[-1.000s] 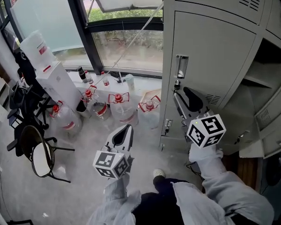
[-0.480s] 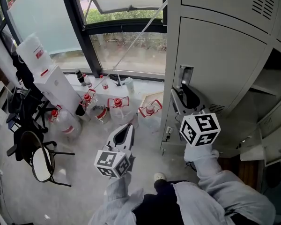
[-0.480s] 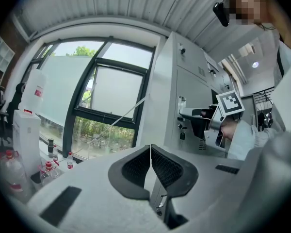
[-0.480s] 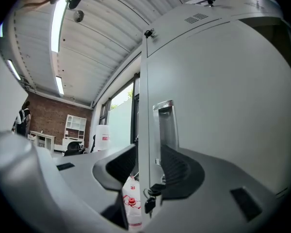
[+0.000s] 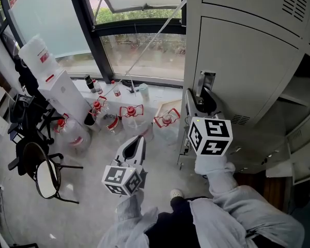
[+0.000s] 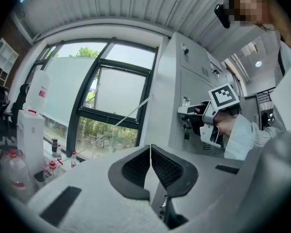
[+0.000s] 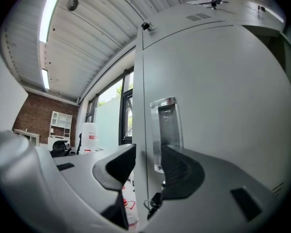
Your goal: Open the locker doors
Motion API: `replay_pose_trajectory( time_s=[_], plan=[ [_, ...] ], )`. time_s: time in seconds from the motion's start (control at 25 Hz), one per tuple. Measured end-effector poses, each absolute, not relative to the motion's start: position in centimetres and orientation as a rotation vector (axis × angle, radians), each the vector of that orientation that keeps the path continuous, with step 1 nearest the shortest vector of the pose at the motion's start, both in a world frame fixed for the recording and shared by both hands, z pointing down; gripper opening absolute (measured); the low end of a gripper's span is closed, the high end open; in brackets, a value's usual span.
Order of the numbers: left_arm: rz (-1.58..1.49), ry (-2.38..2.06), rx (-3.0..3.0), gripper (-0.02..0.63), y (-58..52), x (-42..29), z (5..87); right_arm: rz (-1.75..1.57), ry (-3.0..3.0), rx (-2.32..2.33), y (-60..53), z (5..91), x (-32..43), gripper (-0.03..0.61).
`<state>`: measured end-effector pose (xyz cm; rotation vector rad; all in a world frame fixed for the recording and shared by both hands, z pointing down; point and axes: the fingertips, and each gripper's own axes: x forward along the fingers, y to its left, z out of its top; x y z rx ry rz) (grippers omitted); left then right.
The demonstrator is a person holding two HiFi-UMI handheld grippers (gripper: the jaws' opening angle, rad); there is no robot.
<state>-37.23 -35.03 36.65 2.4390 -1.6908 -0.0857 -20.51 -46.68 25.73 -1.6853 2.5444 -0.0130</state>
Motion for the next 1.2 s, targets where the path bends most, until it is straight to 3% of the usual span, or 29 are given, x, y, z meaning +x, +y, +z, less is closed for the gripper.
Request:
replay_pose_trajectory(
  time_s=[1.2],
  plan=[
    [-0.085, -1.729, 2.416, 0.014, -26.8, -37.2, 36.6, 0.081, 2.637, -1.644, -37.5, 25.9, -19.7, 0.135]
  ],
)
